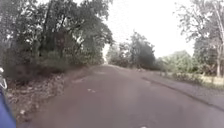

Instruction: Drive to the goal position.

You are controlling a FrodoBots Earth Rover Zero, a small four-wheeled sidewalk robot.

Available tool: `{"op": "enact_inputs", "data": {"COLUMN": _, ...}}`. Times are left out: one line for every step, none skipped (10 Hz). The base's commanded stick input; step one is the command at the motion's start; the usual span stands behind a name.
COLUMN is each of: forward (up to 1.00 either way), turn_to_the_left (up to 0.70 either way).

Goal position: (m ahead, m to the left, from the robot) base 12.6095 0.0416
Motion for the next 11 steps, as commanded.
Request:
{"op": "enact_inputs", "data": {"forward": 0.7, "turn_to_the_left": -0.02}}
{"op": "enact_inputs", "data": {"forward": 0.7, "turn_to_the_left": -0.02}}
{"op": "enact_inputs", "data": {"forward": 0.7, "turn_to_the_left": -0.02}}
{"op": "enact_inputs", "data": {"forward": 0.7, "turn_to_the_left": -0.02}}
{"op": "enact_inputs", "data": {"forward": 0.7, "turn_to_the_left": -0.02}}
{"op": "enact_inputs", "data": {"forward": 0.7, "turn_to_the_left": -0.02}}
{"op": "enact_inputs", "data": {"forward": 0.7, "turn_to_the_left": -0.02}}
{"op": "enact_inputs", "data": {"forward": 0.7, "turn_to_the_left": -0.02}}
{"op": "enact_inputs", "data": {"forward": 0.7, "turn_to_the_left": -0.02}}
{"op": "enact_inputs", "data": {"forward": 0.7, "turn_to_the_left": -0.02}}
{"op": "enact_inputs", "data": {"forward": 0.7, "turn_to_the_left": -0.02}}
